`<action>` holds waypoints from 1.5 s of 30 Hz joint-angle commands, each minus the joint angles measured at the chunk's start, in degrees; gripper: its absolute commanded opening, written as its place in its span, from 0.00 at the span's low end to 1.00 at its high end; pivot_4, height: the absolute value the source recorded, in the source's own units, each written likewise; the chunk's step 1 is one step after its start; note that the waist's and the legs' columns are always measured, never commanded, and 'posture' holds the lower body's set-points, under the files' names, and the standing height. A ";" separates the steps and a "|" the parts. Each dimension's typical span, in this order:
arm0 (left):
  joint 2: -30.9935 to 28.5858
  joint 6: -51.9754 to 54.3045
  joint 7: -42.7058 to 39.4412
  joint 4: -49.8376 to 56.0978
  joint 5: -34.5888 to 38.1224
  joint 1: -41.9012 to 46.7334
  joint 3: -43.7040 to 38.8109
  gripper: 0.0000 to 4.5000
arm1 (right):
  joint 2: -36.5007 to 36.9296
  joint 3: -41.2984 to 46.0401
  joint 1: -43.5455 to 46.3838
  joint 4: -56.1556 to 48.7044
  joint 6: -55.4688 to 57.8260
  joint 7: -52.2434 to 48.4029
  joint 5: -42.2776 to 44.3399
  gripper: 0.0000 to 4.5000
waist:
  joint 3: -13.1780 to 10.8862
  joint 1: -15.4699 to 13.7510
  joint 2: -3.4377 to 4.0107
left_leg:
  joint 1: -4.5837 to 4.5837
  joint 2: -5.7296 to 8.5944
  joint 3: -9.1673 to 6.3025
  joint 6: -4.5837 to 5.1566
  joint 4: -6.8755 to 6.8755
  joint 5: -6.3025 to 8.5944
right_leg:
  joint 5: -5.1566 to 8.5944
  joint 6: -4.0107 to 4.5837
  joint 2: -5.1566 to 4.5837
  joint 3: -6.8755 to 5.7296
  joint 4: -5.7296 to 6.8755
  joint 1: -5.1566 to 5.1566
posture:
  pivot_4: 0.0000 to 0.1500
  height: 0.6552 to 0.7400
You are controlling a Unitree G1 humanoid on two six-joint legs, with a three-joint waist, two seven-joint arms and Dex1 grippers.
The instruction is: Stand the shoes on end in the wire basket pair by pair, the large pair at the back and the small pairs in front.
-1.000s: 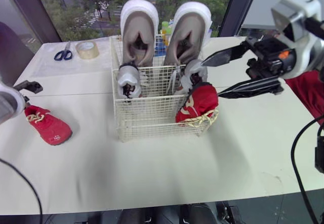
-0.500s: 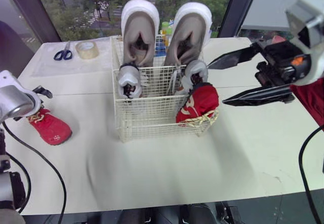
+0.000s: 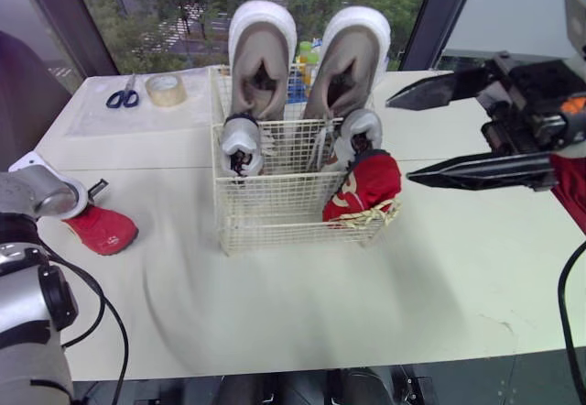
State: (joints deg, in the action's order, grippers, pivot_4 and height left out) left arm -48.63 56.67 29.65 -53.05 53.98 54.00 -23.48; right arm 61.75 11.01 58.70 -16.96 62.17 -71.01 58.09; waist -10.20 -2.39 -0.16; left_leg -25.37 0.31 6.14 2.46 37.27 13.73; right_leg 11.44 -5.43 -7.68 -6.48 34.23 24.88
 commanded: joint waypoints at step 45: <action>21.82 -39.70 -29.26 93.93 -34.16 -46.41 32.86 0.01 | -11.00 1.37 -4.11 1.38 10.14 23.04 15.64 1.00 | 0.42 0.13 0.03 | -0.03 -0.11 0.21 0.88 0.75 0.38 | -0.05 0.38 0.07 -0.03 -0.10 -0.62 | 1.00 1.00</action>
State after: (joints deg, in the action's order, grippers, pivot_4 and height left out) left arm -27.03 18.76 0.82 46.23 25.62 11.06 7.26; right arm 50.37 10.25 52.68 -14.55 71.63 -49.36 71.41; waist -9.79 -2.27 -0.13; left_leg -25.37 0.18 6.35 3.38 38.02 14.14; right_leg 11.39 -5.05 -7.62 -6.51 34.12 24.25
